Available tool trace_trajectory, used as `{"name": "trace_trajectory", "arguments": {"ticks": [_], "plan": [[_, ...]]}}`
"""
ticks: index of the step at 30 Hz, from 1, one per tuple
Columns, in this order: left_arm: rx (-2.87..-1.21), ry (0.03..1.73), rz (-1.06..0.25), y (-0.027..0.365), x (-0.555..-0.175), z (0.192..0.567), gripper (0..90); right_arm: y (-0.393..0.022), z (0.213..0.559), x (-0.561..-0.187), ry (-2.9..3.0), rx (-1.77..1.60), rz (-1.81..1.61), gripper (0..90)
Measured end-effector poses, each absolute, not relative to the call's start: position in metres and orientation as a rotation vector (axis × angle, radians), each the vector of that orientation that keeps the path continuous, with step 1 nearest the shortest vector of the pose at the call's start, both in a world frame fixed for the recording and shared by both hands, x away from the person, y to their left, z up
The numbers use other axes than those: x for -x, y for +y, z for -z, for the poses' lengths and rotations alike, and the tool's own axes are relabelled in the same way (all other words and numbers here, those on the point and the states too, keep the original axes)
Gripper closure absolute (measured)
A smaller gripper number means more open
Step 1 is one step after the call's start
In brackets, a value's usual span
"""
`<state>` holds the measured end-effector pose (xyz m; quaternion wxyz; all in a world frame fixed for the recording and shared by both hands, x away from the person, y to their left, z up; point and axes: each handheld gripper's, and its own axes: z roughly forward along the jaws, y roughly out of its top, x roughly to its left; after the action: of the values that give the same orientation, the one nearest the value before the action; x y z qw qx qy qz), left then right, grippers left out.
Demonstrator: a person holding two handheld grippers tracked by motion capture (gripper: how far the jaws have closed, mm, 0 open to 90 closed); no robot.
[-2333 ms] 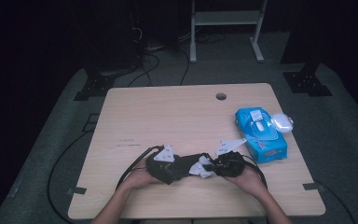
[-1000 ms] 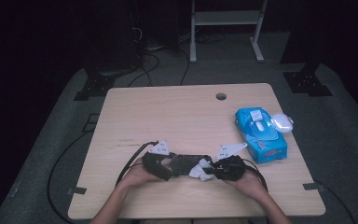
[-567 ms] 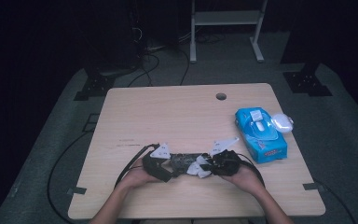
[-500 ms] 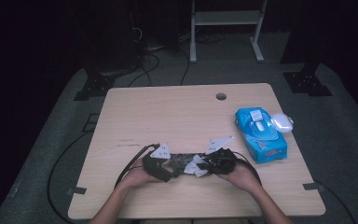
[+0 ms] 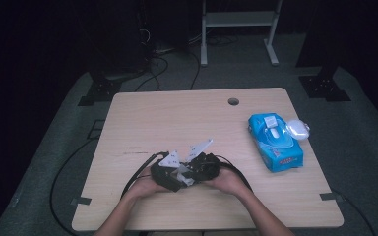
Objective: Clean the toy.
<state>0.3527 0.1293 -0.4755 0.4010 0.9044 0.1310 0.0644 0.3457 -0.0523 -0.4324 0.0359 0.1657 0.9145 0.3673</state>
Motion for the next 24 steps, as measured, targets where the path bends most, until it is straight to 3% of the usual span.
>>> {"name": "trace_trajectory", "arguments": {"ticks": [13,24], "plan": [[-2.268,0.349,-0.140,0.131,-0.355,0.475,27.3,-0.125,0.423,-0.334,2.702,-0.690,-1.197,79.3],[-2.209,0.402,-0.054,0.136,-0.359,0.470,21.9,-0.167,0.444,-0.320,2.655,-0.826,-1.272,79.2]]}}
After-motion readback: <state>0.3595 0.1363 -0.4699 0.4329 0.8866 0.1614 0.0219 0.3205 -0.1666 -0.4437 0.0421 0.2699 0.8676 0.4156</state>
